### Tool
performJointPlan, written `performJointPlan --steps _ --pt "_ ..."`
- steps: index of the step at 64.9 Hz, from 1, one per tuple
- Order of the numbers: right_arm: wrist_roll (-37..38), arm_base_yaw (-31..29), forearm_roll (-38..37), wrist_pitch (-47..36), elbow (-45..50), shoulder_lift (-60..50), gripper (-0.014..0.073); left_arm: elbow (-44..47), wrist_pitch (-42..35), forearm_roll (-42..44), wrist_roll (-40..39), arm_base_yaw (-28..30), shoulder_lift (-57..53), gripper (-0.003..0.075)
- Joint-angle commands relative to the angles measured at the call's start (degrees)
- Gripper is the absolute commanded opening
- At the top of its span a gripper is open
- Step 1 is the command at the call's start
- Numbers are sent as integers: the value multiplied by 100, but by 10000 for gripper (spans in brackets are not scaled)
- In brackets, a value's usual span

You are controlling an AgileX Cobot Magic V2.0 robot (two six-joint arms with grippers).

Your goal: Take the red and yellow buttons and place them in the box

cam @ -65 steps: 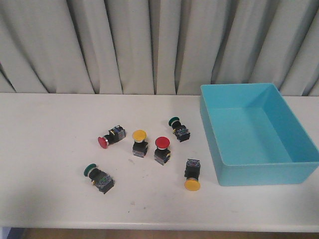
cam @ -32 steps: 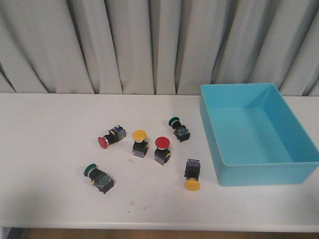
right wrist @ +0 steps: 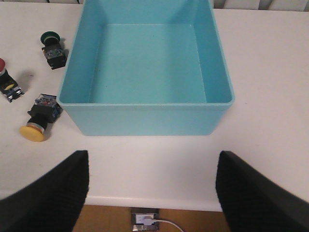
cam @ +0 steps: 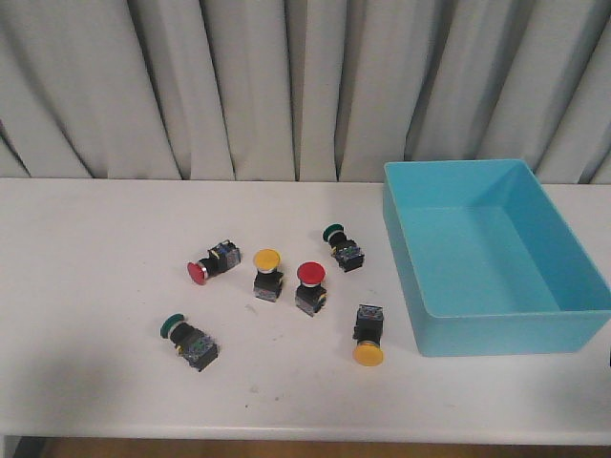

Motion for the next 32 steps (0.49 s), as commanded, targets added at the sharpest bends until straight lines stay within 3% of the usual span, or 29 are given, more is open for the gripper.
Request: performJointPlan --steps 1,10,32 --pt "-59 -32 -54 -316 -164 52 552 -470 -296 -55 380 -469 436 579" --pt "-59 -32 -25 -304 -164 52 552 -882 -302 -55 980 -1202 1203 573" --pt "-59 -32 -19 -304 -164 52 552 -2231 -456 -55 1388 -2403 3665 573"
